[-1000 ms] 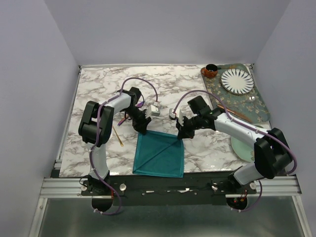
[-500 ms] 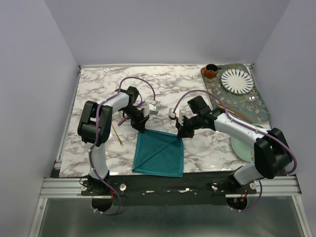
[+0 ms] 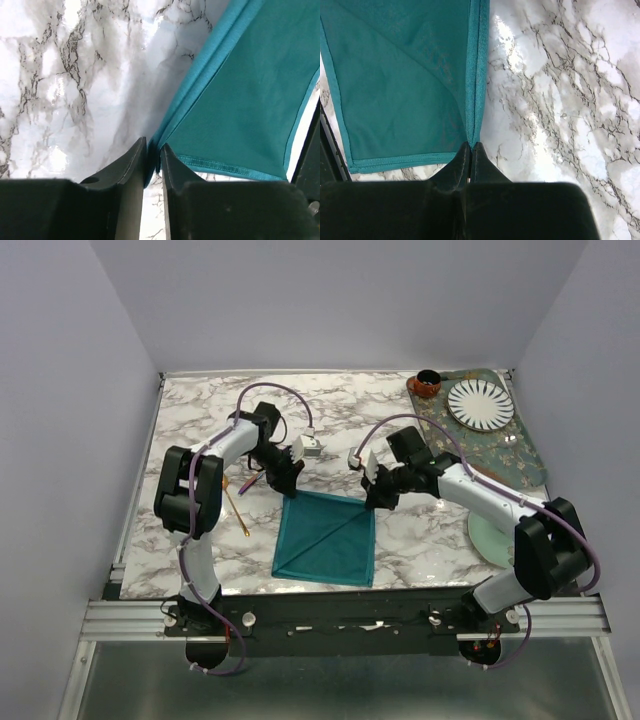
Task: Fold the napkin into a case and place the utensils inside
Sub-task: Pick up the upper triangle-folded napkin from the center of the board, then turn over the upper triangle folded napkin at the center of the board, then smooth out the lower triangle-folded napkin at the center of the board.
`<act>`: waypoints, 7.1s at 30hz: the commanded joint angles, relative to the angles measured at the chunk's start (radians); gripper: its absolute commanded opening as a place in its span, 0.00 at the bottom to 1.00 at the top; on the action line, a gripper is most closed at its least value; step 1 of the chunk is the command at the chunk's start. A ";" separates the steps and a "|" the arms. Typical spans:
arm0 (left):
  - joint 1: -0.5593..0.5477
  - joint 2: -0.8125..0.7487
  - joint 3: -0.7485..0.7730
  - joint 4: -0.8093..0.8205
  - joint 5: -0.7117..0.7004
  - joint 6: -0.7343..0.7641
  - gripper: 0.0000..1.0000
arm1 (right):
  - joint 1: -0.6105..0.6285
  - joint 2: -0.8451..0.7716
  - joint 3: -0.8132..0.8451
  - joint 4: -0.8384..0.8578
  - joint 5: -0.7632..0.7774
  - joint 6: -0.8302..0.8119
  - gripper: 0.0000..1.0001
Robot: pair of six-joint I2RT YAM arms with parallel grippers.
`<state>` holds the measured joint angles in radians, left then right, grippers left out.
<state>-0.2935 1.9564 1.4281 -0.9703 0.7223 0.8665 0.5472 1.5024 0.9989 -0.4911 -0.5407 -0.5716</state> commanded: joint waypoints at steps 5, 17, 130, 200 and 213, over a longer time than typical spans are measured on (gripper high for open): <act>0.028 0.062 0.067 -0.004 0.084 -0.060 0.34 | -0.006 0.035 0.055 -0.027 -0.015 0.004 0.01; 0.028 0.125 0.084 0.001 0.088 -0.054 0.43 | -0.006 -0.002 0.029 -0.044 -0.025 -0.063 0.01; -0.183 -0.398 -0.485 0.533 -0.175 -0.072 0.00 | -0.092 -0.146 -0.269 0.091 0.084 -0.508 0.01; 0.050 -0.148 -0.178 0.622 -0.002 -0.811 0.54 | -0.262 0.289 0.228 -0.472 -0.028 0.291 0.64; -0.139 -0.474 -0.495 0.425 -0.133 -0.231 0.43 | -0.371 0.357 0.164 -0.468 -0.238 0.433 0.71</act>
<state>-0.3546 1.5272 1.0119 -0.5228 0.6540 0.4618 0.1722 1.8118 1.1763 -0.9588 -0.6598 -0.2150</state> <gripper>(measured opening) 0.439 0.705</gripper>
